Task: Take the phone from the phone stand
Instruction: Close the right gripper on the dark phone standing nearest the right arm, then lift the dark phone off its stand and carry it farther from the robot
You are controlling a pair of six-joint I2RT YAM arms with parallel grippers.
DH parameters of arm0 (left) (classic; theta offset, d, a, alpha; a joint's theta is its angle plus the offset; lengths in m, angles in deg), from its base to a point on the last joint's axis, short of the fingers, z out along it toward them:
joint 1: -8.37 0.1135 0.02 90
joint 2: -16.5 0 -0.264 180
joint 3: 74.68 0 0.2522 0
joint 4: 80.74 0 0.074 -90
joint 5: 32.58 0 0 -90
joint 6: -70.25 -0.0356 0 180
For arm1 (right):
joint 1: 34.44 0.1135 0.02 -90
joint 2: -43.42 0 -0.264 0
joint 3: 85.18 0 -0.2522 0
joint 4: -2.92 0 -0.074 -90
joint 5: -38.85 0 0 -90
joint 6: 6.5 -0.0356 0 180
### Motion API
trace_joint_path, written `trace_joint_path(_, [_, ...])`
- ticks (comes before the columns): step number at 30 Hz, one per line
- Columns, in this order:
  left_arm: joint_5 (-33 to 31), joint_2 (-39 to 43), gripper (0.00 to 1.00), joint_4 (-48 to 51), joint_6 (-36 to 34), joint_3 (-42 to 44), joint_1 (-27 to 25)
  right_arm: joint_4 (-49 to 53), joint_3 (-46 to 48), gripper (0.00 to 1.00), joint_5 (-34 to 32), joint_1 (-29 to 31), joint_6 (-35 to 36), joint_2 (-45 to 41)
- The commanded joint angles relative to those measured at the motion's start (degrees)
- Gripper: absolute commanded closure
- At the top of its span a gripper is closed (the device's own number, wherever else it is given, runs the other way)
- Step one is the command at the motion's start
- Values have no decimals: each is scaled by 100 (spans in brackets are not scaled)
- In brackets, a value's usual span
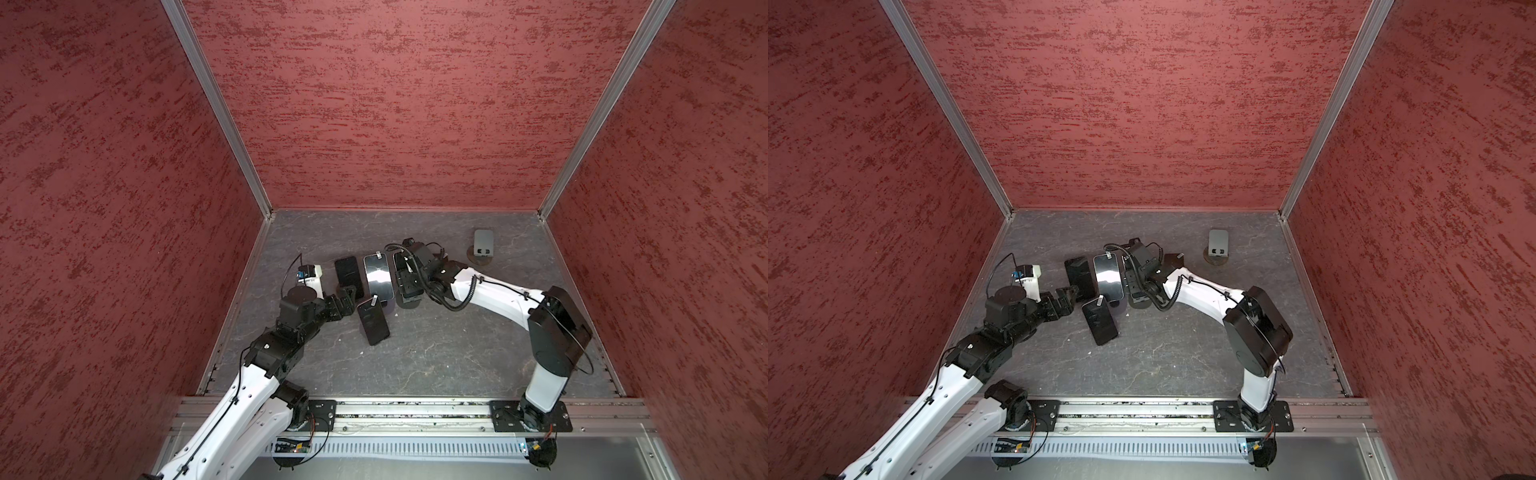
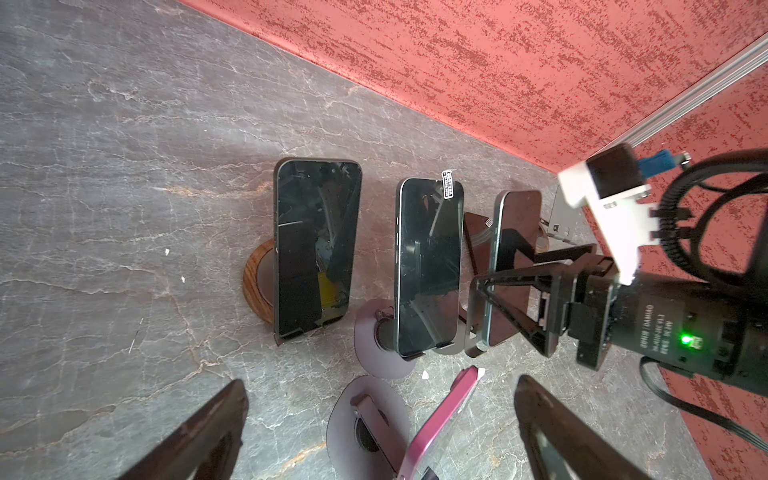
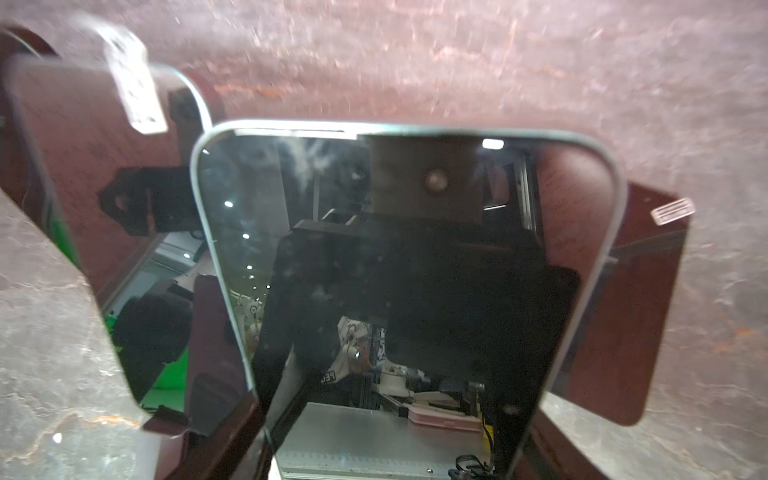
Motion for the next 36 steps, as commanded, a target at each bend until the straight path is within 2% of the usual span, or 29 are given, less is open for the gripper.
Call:
trace_joint_path(1, [-12,57,1,-109,-40,42,26,-151,18,35,-278,29,48,-370])
trace_joint_path(13, [-13,53,1,-221,-19,72,26,99,429,35,-790,-200,124,-845])
trace_joint_path(28, [-24,-14,0,-278,106,76,22,185,1520,35,-492,-1230,-22,-1523])
trace_joint_path(36, [9,-74,1,-270,139,80,18,101,1988,35,-226,-1779,0,-1514])
